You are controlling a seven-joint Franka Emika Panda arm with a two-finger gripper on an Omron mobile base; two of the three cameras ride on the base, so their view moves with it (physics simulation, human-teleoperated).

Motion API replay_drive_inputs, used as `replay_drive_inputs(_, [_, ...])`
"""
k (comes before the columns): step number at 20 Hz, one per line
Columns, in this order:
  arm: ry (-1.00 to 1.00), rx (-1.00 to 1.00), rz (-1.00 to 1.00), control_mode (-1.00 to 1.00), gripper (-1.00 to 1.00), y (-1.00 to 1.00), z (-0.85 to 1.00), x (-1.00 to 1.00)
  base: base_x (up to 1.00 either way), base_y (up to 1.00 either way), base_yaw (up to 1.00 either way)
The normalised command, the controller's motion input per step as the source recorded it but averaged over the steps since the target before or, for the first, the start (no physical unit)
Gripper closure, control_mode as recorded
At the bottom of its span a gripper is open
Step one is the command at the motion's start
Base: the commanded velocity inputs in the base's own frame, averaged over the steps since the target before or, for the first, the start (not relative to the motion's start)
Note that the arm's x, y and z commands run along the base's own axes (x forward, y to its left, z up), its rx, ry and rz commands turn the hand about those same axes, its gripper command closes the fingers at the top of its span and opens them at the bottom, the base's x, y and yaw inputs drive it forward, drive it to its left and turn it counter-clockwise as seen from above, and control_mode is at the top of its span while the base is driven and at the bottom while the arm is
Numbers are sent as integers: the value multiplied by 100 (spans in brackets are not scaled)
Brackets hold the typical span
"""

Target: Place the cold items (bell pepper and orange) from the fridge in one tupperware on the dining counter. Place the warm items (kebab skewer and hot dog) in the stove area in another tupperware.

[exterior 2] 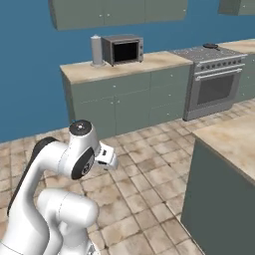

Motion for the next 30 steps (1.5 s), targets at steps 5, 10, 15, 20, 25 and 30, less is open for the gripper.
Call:
replay_drive_inputs(5, [0,0,0,100,-100,0,0,0,100,100,-38])
replay_drive_inputs(10, [0,0,0,100,-100,0,0,0,100,100,-38])
replay_drive_inputs(15, [0,0,0,100,-100,0,0,0,100,100,-35])
replay_drive_inputs(20, [0,0,0,100,-100,0,0,0,100,100,-34])
replay_drive_inputs(25, [0,0,0,100,-100,0,0,0,100,100,-10])
replay_drive_inputs(30, [0,0,0,100,-100,0,0,0,100,49,0])
